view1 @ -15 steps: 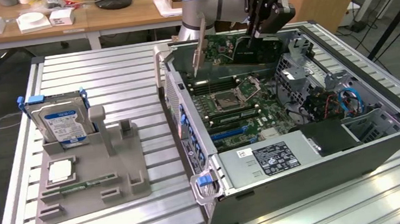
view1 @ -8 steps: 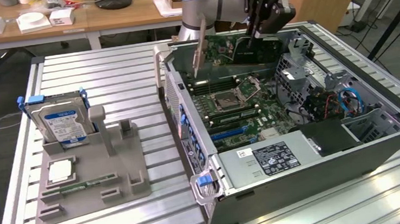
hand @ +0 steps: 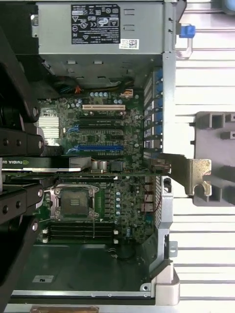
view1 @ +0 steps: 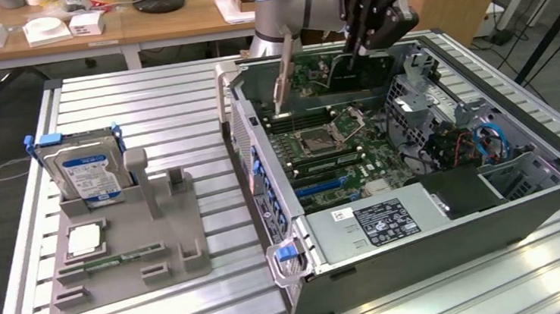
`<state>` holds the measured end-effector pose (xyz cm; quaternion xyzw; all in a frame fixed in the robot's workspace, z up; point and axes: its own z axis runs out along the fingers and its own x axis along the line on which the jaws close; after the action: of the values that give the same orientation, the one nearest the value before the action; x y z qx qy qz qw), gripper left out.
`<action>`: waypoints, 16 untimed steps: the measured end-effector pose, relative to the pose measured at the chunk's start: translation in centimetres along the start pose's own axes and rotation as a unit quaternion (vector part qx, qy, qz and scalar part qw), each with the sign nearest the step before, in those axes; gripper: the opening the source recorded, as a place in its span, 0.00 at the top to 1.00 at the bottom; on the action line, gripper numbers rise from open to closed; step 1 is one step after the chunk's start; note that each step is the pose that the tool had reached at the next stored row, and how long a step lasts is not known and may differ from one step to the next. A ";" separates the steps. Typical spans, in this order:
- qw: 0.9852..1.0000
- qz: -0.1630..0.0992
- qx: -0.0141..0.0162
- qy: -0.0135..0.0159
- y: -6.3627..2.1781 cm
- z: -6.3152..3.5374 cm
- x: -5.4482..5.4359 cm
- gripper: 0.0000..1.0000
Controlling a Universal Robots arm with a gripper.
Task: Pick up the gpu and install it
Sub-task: 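Insert the gpu into the slot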
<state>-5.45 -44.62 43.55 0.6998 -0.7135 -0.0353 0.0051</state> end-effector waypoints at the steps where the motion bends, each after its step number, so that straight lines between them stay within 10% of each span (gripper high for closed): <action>1: 1.000 -0.003 0.003 0.000 -0.01 0.06 0.0 0.74; 16: 1.000 -0.013 0.007 0.001 -1.03 1.80 -0.2 0.74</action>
<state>-4.53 -44.38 41.70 0.7091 -0.7045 -0.0298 0.0001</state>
